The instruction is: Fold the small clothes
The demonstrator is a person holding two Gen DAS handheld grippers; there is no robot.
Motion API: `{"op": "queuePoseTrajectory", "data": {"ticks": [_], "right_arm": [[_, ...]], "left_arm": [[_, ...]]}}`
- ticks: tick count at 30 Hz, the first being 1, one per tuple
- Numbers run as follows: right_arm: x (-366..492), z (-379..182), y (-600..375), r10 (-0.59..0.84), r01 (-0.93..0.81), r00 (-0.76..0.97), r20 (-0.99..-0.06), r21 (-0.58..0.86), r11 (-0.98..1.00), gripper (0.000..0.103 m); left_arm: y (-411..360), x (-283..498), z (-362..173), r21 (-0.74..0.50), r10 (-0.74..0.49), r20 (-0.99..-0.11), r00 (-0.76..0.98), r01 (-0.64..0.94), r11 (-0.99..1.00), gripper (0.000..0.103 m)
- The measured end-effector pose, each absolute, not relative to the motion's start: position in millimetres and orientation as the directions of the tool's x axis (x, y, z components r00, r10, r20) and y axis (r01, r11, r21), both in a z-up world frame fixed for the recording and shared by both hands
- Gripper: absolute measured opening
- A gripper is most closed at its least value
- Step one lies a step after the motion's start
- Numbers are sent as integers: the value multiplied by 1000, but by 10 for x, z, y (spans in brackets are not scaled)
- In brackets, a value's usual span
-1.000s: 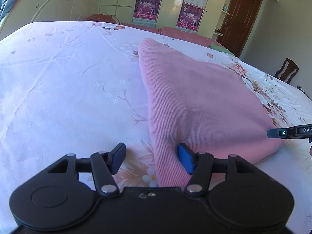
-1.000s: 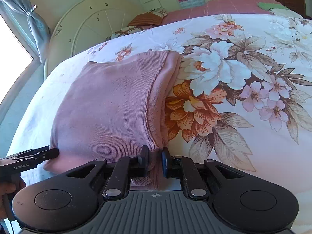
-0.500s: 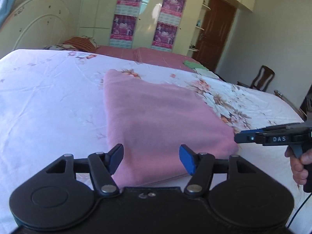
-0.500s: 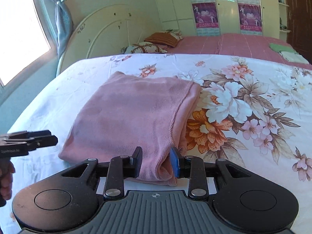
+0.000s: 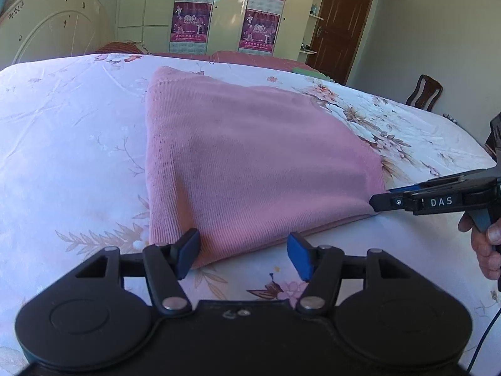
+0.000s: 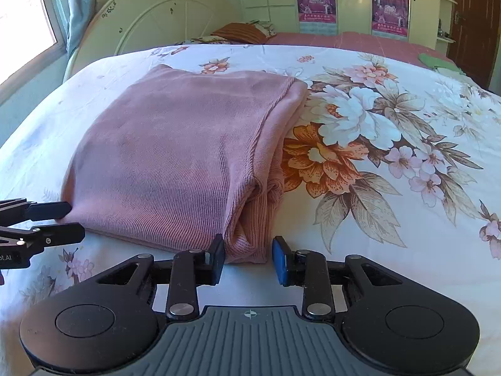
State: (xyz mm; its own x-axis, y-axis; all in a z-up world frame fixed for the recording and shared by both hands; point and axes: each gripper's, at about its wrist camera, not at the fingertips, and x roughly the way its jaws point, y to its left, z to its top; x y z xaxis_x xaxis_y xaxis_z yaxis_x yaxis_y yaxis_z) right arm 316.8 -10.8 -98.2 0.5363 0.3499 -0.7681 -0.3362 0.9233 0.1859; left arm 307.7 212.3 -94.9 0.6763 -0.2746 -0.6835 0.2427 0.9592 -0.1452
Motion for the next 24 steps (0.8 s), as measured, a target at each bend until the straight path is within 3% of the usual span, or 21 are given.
{"op": "queuePoseTrajectory", "data": {"ticks": [2,3,5,6,7,15,24], "right_arm": [[3149,-933,-122,344,-323,540,-768,189,928,31],[3103,-871,-146,341,-308,552,-761,194,931,32],[2960,-740,-219,332,-288,590,-736,192,938,57],[2865,-674,-258,313,-275,615,-724,174,945,93],[2766,-617,-303,298,-267,641,-708,159,951,103],[1912,-367,-591,267,-222,639,-722,160,962,103],[803,2,-626,210,-213,710,-672,80,974,103]], "left_arm": [[2051,2995,-834,-116,-231,-689,687,211,971,68],[2036,2910,-770,-100,-204,-675,709,186,977,93],[2014,2697,-677,-66,-141,-639,756,129,989,103],[2007,2598,-647,-57,-123,-635,763,113,992,103],[2004,2503,-629,-55,-112,-639,761,101,993,103],[1878,1819,-454,-74,-95,-665,741,62,995,103],[1536,941,36,-92,-126,-594,795,88,992,103]]}}
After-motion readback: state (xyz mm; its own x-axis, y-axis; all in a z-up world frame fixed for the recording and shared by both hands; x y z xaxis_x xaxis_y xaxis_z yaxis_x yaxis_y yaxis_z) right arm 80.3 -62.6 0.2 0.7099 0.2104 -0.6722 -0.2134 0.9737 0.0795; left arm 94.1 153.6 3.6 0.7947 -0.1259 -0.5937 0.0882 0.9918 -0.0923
